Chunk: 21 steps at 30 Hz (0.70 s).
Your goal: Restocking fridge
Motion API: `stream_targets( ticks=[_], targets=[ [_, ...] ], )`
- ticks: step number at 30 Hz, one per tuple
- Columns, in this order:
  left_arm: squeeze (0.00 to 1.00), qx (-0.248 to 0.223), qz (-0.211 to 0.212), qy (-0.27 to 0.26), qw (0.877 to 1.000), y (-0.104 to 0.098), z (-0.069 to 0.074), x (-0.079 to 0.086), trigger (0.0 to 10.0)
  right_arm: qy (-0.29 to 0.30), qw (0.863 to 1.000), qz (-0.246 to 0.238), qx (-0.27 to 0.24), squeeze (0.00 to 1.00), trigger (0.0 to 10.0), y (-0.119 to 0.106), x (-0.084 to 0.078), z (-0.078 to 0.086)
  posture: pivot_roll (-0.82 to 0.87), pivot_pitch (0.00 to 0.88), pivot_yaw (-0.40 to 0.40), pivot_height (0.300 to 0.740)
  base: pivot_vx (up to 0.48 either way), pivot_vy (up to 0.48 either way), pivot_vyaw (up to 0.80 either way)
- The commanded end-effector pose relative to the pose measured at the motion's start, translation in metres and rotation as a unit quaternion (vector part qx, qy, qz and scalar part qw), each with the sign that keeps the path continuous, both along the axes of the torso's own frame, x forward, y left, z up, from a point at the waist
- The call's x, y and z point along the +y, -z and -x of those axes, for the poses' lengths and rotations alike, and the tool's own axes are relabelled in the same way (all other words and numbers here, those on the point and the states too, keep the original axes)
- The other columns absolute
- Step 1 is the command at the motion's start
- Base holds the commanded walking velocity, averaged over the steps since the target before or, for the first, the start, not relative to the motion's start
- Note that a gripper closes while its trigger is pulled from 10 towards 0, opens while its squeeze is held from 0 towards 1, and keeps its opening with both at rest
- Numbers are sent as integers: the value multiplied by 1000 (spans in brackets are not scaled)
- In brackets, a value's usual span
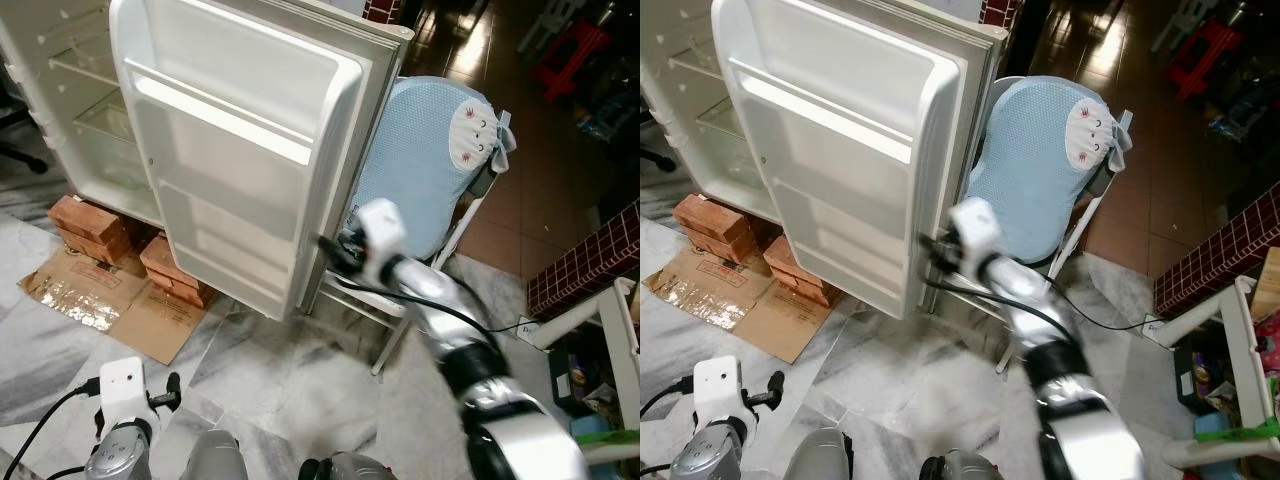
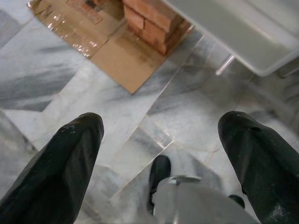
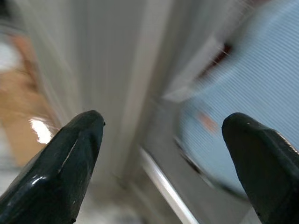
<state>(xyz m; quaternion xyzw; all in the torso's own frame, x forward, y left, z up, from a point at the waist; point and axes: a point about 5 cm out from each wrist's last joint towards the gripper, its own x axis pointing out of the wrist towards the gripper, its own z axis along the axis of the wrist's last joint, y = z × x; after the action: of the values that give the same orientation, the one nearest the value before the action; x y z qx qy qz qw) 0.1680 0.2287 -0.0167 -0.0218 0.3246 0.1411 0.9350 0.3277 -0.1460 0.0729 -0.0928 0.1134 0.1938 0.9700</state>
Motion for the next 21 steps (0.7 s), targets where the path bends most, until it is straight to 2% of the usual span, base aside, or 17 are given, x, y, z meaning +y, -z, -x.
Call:
stream_targets(
  ticks=[1,4,5,9,13,21],
  targets=[
    [0,2,4,1,1000,3,3,-2,10000,66,997,28,26,0,10000,16,-29,14,119,20,-129,740,0,0,0],
    [0,0,6,4,1000,4,3,-2,10000,88,995,44,34,0,10000,24,-38,23,118,19,-127,740,0,0,0],
    [0,0,6,6,1000,4,3,-2,10000,102,994,18,44,0,10000,27,-40,29,113,17,-121,740,289,0,0],
    [0,2,8,7,1000,5,2,-1,10000,81,996,15,35,0,10000,26,-33,32,109,15,-115,740,397,0,0],
    [0,3,9,11,1000,5,2,-1,10000,80,996,8,24,0,10000,21,-28,30,112,17,-115,740,480,0,550],
    [0,2,12,7,1000,6,2,-1,10000,99,995,-3,20,0,10000,16,-29,29,116,19,-118,740,480,0,586]
  ],
)
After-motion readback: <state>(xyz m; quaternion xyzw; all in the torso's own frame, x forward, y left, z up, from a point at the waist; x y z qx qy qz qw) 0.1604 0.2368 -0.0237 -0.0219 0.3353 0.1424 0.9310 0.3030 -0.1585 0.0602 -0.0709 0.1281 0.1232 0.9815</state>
